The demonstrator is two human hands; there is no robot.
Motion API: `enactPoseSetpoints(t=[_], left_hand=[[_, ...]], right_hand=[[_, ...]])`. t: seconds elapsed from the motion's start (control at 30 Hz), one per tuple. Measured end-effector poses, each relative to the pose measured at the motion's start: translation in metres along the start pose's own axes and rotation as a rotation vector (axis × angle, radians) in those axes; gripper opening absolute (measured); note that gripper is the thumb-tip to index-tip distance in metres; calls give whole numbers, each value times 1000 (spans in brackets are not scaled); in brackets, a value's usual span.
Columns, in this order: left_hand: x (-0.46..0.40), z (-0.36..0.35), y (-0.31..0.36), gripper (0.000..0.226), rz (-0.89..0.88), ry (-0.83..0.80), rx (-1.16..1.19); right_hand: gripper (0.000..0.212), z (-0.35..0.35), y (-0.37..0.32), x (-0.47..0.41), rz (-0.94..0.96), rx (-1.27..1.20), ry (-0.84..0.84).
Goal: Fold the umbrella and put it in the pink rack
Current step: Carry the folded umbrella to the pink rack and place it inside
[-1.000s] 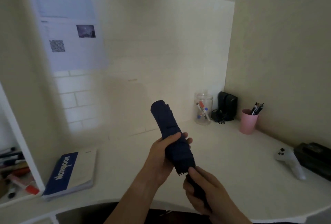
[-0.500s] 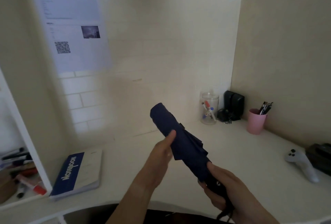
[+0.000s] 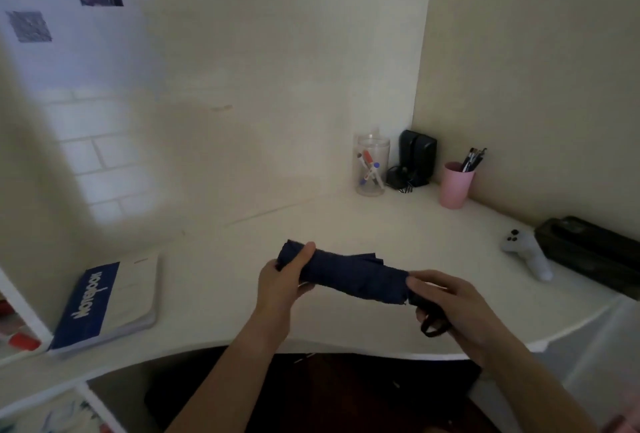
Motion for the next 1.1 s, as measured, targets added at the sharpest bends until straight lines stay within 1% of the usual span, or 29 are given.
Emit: enactPoseSetpoints(t=[0.03,0.07,0.1,0.17,0.2,0.27,0.3,0.37,0.43,0.47,0.53,0.6,0.67,0.7,0.8,0.93,1.0,1.1], left_hand=[[0,6,-9,56,24,-8,-135],[-2,10,-18,58,25,-25,-283],[-3,13,-25,52,-10,-46,-458],[-7,15,-39,39,-168,-97,-802],[-9,17,-44,39,-255,-93,-954],[-15,23,-51,49,-402,-38,-1197],[-16,25,-53,54,-437,-19,-1234],[-16,31,-53,55,-387,-60,-1160],[-16,34,-52,50,-355,-161,-1082],[-16,36,-52,49,-359,-215,-1056],[-15,41,-49,55,-389,-309,-1005],[-15,44,-49,69,-451,-370,-1029],[-7,34,-44,76,-516,-425,-1070],[0,21,-41,72,-549,-467,-1073],[22,-44,-41,58,-699,-621,-1120],[54,-165,-66,55,-802,-894,-1231],[71,-241,-106,53,-872,-1016,-1278],[95,-343,-182,46,-886,-1191,-1266]], right_hand=[[18,8,6,-1,-8,42,69],[18,15,13,-4,-16,88,138],[17,20,20,-7,-21,133,197],[13,24,34,-13,-5,240,264],[11,23,38,-15,11,306,272],[12,19,41,-14,47,472,269],[18,17,41,-12,48,563,271],[36,15,41,-7,6,808,288],[56,9,41,-5,-9,982,222],[60,5,42,-6,-4,1023,156],[57,-4,44,-12,-7,1115,71],[52,-4,44,-14,9,1203,46],[50,6,39,-2,49,1269,67],[49,18,36,10,80,1297,104],[49,69,32,75,133,1322,248],[44,155,53,183,50,1249,436],[43,208,76,243,-27,1199,523],[43,279,120,320,-163,1170,620]])
Point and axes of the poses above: each hand's wrist, its own x-axis away from the middle knuckle, its own z-axis out of the back of the hand, y = z × x, the point moved 2 cm from there along -x, towards the middle knuckle, and after that the axes turned 11 degrees about -y, right-handed, at the moved point
